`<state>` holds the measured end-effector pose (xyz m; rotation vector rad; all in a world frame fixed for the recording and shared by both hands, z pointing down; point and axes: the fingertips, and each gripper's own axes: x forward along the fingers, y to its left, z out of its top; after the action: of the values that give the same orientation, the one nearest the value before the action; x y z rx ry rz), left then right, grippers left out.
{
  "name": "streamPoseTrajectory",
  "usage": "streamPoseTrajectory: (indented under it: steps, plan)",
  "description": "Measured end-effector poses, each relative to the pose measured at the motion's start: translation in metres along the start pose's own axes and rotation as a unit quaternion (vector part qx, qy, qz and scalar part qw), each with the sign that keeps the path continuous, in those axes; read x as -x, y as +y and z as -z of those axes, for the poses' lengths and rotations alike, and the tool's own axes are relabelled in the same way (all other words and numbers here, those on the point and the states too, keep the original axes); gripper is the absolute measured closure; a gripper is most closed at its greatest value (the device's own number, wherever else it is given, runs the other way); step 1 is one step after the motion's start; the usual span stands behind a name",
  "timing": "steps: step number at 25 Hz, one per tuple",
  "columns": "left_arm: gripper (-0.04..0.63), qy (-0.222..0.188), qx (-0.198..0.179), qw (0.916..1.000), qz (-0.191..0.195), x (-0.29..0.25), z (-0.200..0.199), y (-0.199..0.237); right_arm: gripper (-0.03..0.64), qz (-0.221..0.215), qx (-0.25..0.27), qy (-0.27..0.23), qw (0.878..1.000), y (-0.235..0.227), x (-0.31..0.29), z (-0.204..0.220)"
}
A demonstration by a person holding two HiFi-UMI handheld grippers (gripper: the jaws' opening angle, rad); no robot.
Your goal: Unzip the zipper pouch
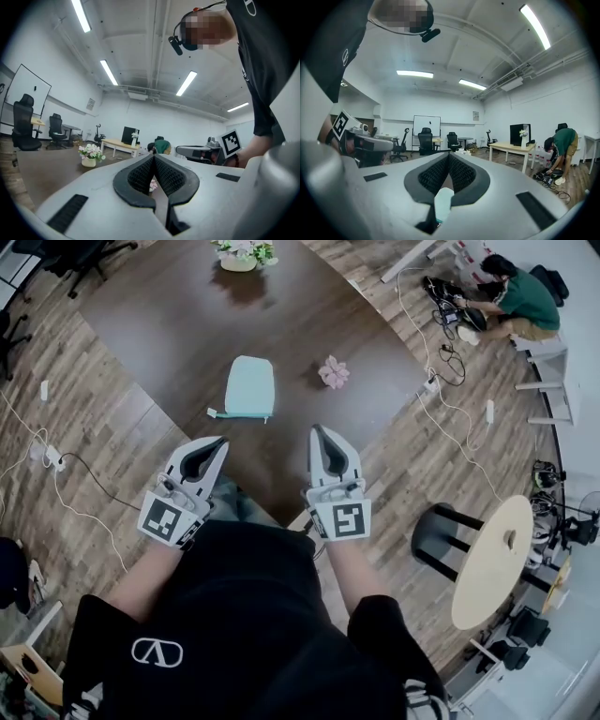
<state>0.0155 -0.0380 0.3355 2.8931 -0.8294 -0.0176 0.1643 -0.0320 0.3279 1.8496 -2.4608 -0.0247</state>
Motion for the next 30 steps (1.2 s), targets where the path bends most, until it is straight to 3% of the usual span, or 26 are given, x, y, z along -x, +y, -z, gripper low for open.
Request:
streamPoseTrajectory:
  steps: [11, 17, 21, 26, 30]
  plan:
    - [0.592, 0.016, 0.009, 0.9998, 0.007, -0.011, 0.012, 0.020, 0.618, -0.027, 0.014, 0.029, 0.999, 0.011, -0.035, 0.025]
    - [0.592, 0.035, 0.024, 0.9991, 0.011, -0.011, 0.036, 0.020, 0.618, -0.097, 0.062, 0.133, 0.984, 0.019, -0.078, 0.107]
    - [0.592, 0.040, 0.045, 0.9982, 0.007, -0.011, 0.054, 0.022, 0.618, -0.134, 0.067, 0.206, 0.967, 0.023, -0.115, 0.180]
    - [0.592, 0.051, 0.063, 0.9966, 0.009, -0.013, 0.076, 0.023, 0.618, -0.177, 0.091, 0.318, 0.927, 0.026, -0.141, 0.272]
    - [0.592, 0.055, 0.067, 0.9962, 0.009, -0.013, 0.088, 0.028, 0.618, -0.203, 0.096, 0.382, 0.896, 0.030, -0.142, 0.320]
